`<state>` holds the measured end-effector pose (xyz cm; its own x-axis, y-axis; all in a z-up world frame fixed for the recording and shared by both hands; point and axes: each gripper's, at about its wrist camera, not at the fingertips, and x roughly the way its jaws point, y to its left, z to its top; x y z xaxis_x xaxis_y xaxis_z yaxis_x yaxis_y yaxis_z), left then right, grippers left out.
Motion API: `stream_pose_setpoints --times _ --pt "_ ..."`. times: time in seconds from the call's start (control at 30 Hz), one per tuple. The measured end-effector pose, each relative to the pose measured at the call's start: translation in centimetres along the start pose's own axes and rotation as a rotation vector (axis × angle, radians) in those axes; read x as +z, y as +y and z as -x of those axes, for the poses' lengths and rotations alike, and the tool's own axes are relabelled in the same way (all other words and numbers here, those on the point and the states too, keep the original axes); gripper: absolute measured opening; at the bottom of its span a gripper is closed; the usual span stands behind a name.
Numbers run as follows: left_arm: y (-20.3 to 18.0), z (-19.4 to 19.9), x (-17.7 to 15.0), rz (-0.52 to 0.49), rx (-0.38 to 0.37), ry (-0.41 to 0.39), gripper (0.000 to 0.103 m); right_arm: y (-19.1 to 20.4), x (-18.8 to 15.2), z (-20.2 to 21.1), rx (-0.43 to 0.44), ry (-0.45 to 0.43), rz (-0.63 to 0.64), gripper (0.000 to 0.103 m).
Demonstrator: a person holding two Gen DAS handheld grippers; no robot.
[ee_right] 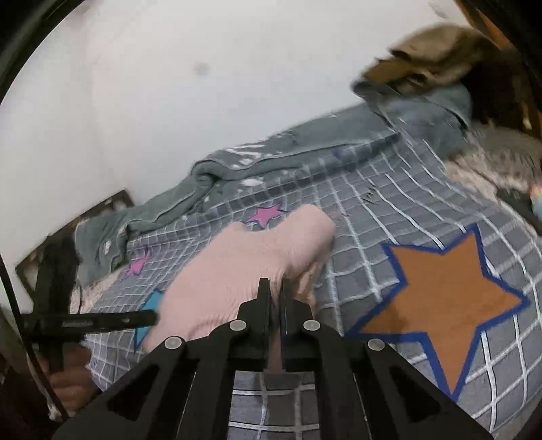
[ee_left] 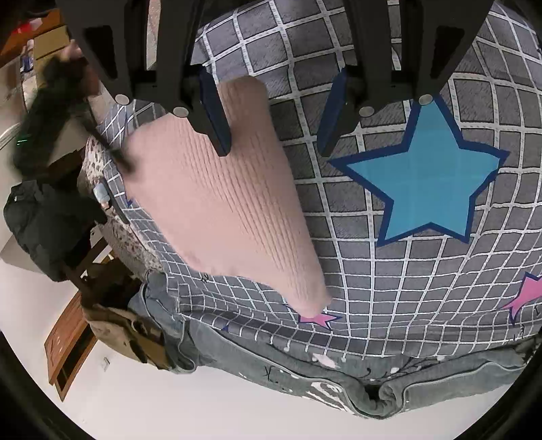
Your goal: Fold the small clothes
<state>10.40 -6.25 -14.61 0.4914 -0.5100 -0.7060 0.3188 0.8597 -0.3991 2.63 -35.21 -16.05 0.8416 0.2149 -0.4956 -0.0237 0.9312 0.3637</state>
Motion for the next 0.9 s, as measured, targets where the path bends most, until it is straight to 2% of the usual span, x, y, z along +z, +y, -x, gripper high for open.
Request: stream_pose_setpoints --times 0.07,0.1,0.2,0.33,0.37,0.5,0.57,0.77,0.9 --pt "-0.2 -0.2 0.1 0.002 0.009 0.014 0.051 -0.3 -1.2 -2.8 -0.032 0.129 0.003 0.004" --pt "-0.5 -0.5 -0.1 -0.011 0.028 0.029 0.051 -0.1 -1.7 -3.4 -0.044 0.159 0.023 0.004" --pt "-0.9 -0.9 -0.7 -0.051 0.051 0.054 0.051 0.5 -1.1 -2.2 -0.056 0.128 0.043 0.011" --pt "-0.8 -1.3 -1.1 -0.026 0.011 0.070 0.051 0.7 0.2 -1.1 0.011 0.108 0.020 0.028" --pt "-0.8 -1.4 -1.0 -0.020 0.006 0.069 0.051 0.9 0.3 -1.0 0.018 0.108 0.024 0.034" --pt "-0.7 -1.9 0.4 -0.008 -0.007 0.056 0.051 1.0 1.4 -1.6 0.042 0.116 0.027 0.041" --pt "-0.7 -2.2 1.4 -0.009 -0.010 0.047 0.051 1.1 2.3 -2.4 0.051 0.123 0.020 0.050" --pt "0.1 -4.1 4.9 0.004 0.002 0.047 0.052 1.1 4.9 -5.5 0.044 0.163 0.010 0.053" --pt "2.1 -6.0 6.3 0.069 -0.043 0.078 0.056 0.6 5.7 -8.9 0.042 0.257 -0.012 0.055"
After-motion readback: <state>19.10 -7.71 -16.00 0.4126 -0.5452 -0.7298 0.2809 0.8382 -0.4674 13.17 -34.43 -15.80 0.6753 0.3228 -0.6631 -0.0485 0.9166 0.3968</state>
